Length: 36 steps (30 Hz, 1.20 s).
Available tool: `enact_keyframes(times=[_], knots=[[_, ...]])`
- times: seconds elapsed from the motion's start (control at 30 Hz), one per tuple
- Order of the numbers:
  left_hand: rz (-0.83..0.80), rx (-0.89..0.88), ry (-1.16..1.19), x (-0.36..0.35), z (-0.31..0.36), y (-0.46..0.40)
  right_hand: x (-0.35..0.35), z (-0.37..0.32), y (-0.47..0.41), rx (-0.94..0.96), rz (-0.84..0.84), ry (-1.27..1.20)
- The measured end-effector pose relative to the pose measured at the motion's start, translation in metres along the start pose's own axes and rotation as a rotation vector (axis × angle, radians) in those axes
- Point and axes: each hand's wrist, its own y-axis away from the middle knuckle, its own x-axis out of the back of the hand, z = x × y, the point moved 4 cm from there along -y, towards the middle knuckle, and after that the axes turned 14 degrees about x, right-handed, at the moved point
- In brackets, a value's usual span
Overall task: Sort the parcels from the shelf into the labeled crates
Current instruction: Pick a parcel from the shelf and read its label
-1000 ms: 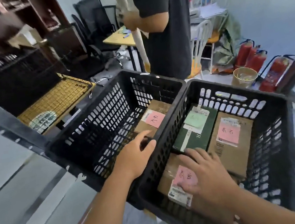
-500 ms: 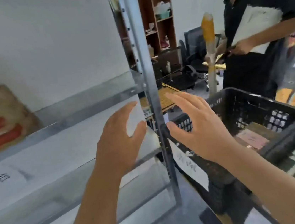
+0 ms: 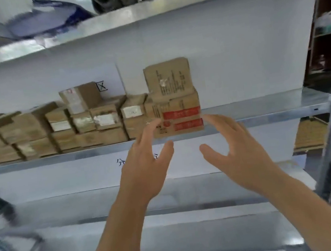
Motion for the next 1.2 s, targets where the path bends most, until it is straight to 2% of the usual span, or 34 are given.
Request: enact_keyframes(times=[0.17, 0.33, 0.53, 0.67, 0.83, 1.03, 1.2], knots=[[0.069, 0.044, 0.075, 0.041, -0.013, -0.023, -0.02, -0.016, -0.035, 0.007, -0.005, -0.082], [0.095, 0.028, 0.114, 0.055, -0.002, -0.063, -0.017, -0.01, -0.077, -0.033, 0.065, -0.148], [0.117, 0.04, 0.112, 0.055, 0.034, -0.13, 0.002, 0.023, -0.148, -0.099, 0.223, -0.142], [0.104, 0.06, 0.035, 0.044, 0.056, -0.176, 0.007, 0.054, -0.199, -0.16, 0.26, -0.203], [0.062, 0.193, -0.025, 0.026, 0.075, -0.224, -0.001, 0.087, -0.253, -0.241, 0.143, -0.242], [0.035, 0.26, 0.08, 0.015, 0.073, -0.245, -0.009, 0.103, -0.274, -0.324, -0.118, -0.384], [0.015, 0.22, 0.14, 0.027, 0.074, -0.237, 0.002, 0.087, -0.268, -0.269, -0.09, -0.43]])
